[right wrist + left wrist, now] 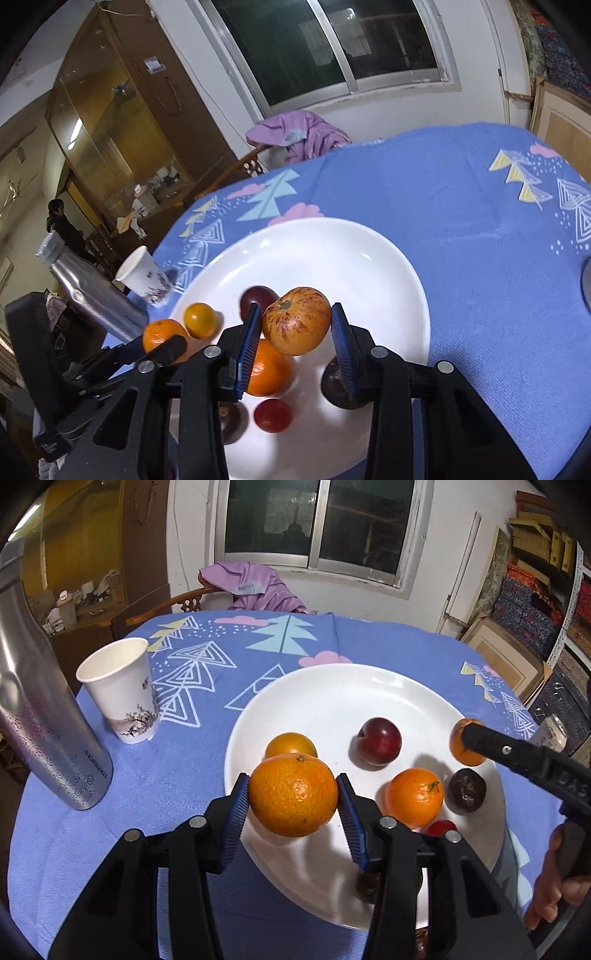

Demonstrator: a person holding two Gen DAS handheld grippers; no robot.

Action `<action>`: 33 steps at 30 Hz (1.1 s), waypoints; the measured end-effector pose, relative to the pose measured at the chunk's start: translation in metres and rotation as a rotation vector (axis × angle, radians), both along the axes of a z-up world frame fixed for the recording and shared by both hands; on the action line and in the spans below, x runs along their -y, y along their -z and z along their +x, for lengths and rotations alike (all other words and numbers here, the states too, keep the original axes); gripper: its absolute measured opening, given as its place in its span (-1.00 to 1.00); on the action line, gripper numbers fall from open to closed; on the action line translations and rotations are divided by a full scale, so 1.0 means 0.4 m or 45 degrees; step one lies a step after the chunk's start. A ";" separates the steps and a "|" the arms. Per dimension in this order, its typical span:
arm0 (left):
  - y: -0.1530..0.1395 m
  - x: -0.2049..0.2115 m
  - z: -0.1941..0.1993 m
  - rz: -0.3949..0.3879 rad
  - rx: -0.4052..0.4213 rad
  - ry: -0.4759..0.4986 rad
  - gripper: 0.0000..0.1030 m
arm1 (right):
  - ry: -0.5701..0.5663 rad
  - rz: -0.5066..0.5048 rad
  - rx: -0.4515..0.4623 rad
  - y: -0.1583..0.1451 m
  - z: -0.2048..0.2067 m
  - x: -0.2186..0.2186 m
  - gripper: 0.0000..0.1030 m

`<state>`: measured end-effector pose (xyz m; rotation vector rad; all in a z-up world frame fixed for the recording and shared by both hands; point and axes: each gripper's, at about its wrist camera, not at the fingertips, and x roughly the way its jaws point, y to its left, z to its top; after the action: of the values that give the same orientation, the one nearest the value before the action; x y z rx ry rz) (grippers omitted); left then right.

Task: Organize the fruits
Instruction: 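Carry the orange and striped fruit onto the white plate, open both grippers, withdraw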

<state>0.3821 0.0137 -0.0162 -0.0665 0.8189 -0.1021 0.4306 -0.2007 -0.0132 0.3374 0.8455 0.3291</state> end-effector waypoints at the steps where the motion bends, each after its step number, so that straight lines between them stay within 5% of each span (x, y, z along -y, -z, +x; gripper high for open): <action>1: 0.005 0.006 0.001 0.009 -0.005 0.008 -0.10 | 0.005 -0.005 -0.008 0.008 0.004 0.002 -0.25; 6: 0.023 0.037 -0.001 0.055 -0.019 0.042 -0.09 | 0.010 0.007 -0.056 0.034 0.013 0.008 -0.25; 12: 0.011 0.061 -0.022 0.106 0.017 0.054 0.33 | 0.044 0.053 -0.074 0.040 0.017 0.026 -0.21; 19: -0.063 0.017 -0.063 0.074 0.110 0.000 0.56 | 0.053 0.099 0.035 -0.053 -0.020 0.048 -0.20; 26: -0.109 -0.070 -0.148 -0.012 0.163 -0.081 0.69 | -0.035 0.150 0.214 -0.219 -0.190 0.050 0.27; 33: -0.069 -0.078 -0.288 0.054 0.175 -0.066 0.78 | -0.066 0.069 0.277 -0.186 -0.400 0.071 0.48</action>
<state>0.2670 0.0449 0.0116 -0.0401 0.6812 -0.0401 0.2704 -0.2291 0.0612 0.3243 0.6334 0.4294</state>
